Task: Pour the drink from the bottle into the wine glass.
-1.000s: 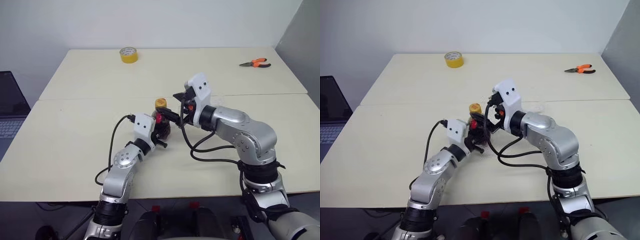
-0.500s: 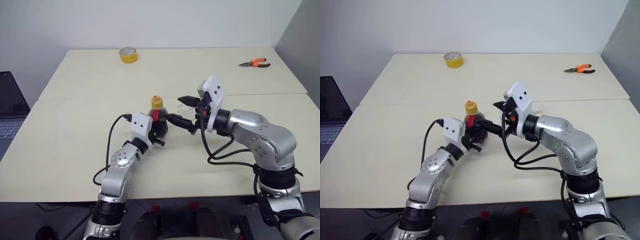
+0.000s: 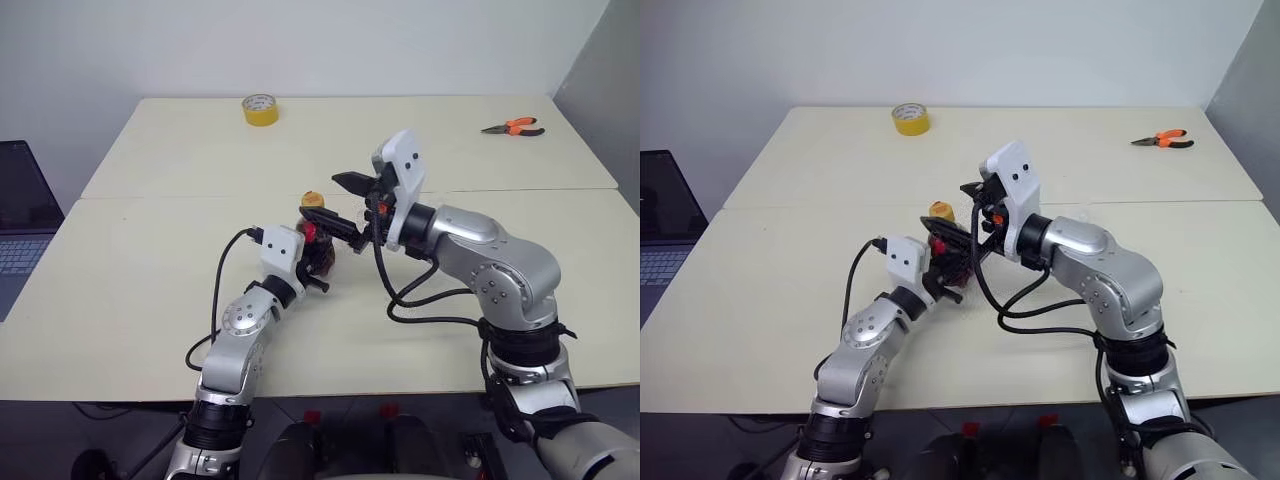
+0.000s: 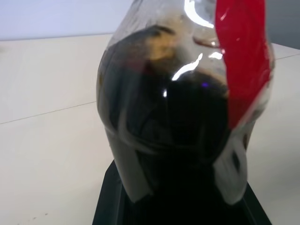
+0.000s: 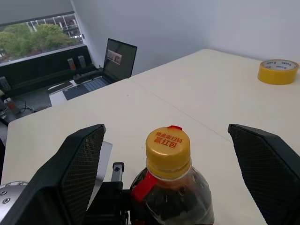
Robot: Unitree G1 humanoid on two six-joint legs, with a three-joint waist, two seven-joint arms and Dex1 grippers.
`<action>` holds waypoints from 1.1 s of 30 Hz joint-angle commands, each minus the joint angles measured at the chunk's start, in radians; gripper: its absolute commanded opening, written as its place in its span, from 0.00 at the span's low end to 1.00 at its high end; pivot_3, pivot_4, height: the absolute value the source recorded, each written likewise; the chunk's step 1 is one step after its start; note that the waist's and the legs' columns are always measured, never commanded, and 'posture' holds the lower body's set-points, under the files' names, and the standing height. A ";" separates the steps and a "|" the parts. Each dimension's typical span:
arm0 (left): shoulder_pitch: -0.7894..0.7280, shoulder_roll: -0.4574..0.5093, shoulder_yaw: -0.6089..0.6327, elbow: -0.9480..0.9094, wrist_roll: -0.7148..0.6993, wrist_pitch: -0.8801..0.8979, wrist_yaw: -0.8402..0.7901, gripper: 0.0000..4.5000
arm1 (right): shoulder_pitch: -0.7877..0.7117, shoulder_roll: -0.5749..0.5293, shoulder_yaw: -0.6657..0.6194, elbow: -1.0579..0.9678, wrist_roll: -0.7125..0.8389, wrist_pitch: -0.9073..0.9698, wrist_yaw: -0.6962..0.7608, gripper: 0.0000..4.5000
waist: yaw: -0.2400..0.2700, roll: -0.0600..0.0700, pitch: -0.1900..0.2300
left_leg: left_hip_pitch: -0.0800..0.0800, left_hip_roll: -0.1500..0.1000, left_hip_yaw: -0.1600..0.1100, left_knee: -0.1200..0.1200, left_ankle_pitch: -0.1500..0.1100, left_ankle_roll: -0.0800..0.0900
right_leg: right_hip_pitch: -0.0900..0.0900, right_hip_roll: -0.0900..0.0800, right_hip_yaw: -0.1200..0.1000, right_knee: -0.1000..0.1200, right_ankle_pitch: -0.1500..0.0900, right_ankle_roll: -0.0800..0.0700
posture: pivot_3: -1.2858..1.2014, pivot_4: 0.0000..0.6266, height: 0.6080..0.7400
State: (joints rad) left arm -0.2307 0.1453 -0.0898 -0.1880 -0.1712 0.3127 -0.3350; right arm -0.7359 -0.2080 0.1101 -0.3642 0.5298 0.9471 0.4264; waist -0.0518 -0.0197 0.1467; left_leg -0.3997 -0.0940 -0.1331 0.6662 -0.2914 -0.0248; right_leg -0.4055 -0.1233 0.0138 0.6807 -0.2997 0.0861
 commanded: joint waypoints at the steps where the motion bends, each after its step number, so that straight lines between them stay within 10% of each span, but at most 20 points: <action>1: -0.015 -0.005 0.006 -0.042 0.000 -0.034 0.006 0.17 | -0.049 0.028 0.007 0.017 -0.012 -0.015 -0.024 1.00 | -0.002 0.000 0.000 | 0.000 0.000 0.000 0.000 0.000 0.000 | 0.000 0.000 0.000 0.000 0.000 0.000 | 0.52 0.24 1.00; 33: -0.010 -0.013 0.003 -0.043 0.004 -0.040 0.020 0.17 | -0.150 0.180 0.025 0.274 -0.148 -0.118 -0.093 1.00 | -0.005 0.000 0.000 | 0.000 0.000 0.000 0.000 0.000 0.000 | 0.000 0.000 0.000 0.000 0.000 0.000 | 0.52 0.24 1.00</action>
State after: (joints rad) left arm -0.2286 0.1351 -0.0910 -0.1880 -0.1681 0.3114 -0.3161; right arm -0.8555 -0.0369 0.1492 -0.0705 0.3826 0.8577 0.3416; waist -0.0565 -0.0196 0.1467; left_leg -0.3996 -0.0939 -0.1333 0.6661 -0.2914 -0.0248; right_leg -0.4059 -0.1231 0.0138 0.6810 -0.2997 0.0861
